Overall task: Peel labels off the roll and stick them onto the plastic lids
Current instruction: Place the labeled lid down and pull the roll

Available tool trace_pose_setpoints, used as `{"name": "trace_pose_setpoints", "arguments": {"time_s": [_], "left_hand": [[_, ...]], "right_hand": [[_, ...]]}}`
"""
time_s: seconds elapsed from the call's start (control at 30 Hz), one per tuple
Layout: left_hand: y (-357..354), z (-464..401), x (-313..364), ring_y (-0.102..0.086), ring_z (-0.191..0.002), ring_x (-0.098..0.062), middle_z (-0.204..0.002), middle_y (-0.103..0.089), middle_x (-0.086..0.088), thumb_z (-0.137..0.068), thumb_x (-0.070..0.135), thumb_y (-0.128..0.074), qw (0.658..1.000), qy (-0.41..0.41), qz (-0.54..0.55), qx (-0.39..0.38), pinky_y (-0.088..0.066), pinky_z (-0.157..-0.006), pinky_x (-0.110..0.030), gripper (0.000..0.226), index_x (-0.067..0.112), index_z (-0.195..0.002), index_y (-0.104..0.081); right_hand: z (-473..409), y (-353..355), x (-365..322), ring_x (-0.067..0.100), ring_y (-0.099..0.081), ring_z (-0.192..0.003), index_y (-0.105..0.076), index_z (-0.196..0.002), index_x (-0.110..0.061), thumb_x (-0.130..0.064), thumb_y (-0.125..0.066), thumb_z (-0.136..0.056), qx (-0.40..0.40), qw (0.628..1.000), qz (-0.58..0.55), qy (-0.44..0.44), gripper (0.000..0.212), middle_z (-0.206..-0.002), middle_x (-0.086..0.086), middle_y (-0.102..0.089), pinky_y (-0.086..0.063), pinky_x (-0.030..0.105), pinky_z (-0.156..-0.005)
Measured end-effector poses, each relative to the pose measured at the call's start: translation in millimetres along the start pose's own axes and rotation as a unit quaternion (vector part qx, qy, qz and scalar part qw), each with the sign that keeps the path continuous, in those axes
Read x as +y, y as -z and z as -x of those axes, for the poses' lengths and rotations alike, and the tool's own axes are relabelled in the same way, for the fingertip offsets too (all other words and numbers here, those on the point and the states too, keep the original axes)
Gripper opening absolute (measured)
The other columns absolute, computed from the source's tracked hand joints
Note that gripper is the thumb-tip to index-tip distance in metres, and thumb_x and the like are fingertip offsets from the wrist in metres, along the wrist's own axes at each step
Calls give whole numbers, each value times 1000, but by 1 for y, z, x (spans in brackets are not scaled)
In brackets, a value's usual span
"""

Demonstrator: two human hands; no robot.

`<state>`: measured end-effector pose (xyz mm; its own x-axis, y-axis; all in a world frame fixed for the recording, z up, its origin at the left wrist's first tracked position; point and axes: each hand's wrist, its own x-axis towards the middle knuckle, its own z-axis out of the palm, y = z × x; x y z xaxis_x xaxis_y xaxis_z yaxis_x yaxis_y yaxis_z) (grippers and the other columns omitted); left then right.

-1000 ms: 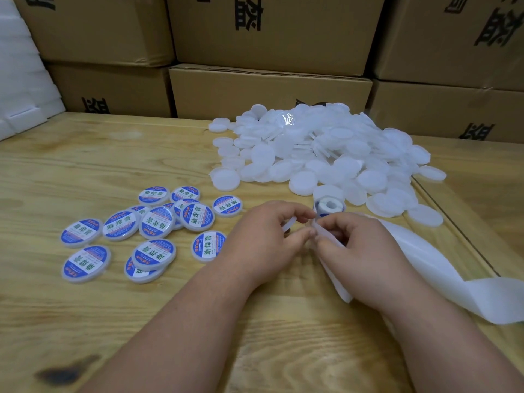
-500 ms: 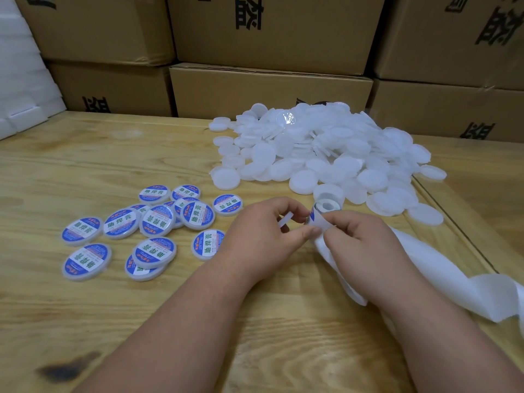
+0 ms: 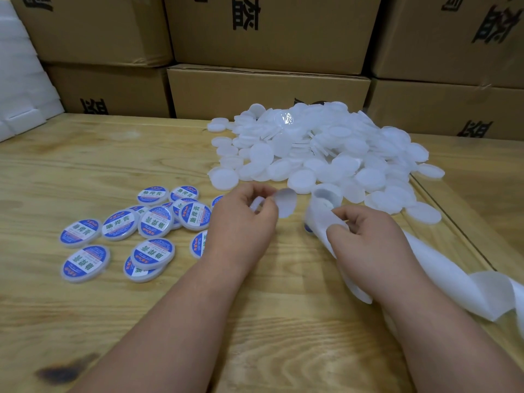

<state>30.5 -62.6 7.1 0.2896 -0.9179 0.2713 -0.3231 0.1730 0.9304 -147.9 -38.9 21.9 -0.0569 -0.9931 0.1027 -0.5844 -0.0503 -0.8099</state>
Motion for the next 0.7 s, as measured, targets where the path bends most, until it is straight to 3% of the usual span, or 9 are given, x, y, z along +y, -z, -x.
{"name": "trace_pose_setpoints", "arguments": {"time_s": [0.07, 0.13, 0.23, 0.33, 0.5, 0.6, 0.7], "left_hand": [[3, -1, 3, -56, -55, -1, -74, -70, 10, -86, 14, -61, 998, 13, 54, 26, -42, -48, -11, 22, 35, -89, -67], [5, 0, 7, -61, -62, -10, -80, -70, 1, -84, 15, -61, 995, 20, 100, 21, -44, -49, -13, 27, 40, -94, -65], [4, 3, 10, -64, -71, -25, -77, -70, 2, -82, 15, -61, 992, 28, 125, -17, -46, -53, -16, 29, 41, -92, -68], [0, 7, 12, -65, -73, -22, -77, -70, 7, -76, 23, -61, 991, 27, 116, -61, -48, -59, -17, 26, 42, -89, -74], [0, 10, 14, -66, -66, -5, -80, -72, 13, -77, 24, -63, 981, 40, 152, -115, -50, -56, -17, 23, 37, -89, -77], [1, 10, 17, -68, -65, -8, -83, -75, 12, -75, 25, -62, 975, 61, 171, -127, -52, -55, -20, 23, 35, -88, -78], [2, 9, 18, -68, -67, -13, -78, -74, 6, -76, 29, -61, 967, 80, 196, -139, -52, -54, -25, 23, 28, -91, -79]], "right_hand": [[0, 0, 0, 7, -55, -52, -68, -83, -35, -36, -48, -70, 21, 1000, 4, -7, 24, -59, -10, -62, -42, 29, -52], [-1, -1, 1, -1, -59, -61, -66, -93, -37, -32, -57, -78, 52, 999, 7, 1, 18, -68, -22, -64, -42, 26, -52], [-1, -2, 1, -4, -55, -78, -61, -108, -41, -25, -67, -86, 118, 990, 12, 80, 28, -81, -16, -59, -40, 13, -65], [1, -3, -4, -2, -53, -92, -69, -103, -35, -13, -72, -87, 160, 972, 4, 170, 27, -94, -18, -58, -36, 3, -77], [3, -6, -4, 9, -57, -94, -73, -89, -34, -8, -77, -84, 154, 965, -34, 209, 26, -96, -17, -64, -42, 17, -82], [3, -5, -4, 10, -58, -94, -73, -87, -34, -9, -79, -83, 148, 965, -42, 210, 27, -97, -18, -64, -44, 21, -82], [5, -6, -7, 9, -59, -94, -73, -85, -33, -16, -78, -81, 150, 964, -58, 212, 19, -96, -17, -64, -43, 16, -80]]}}
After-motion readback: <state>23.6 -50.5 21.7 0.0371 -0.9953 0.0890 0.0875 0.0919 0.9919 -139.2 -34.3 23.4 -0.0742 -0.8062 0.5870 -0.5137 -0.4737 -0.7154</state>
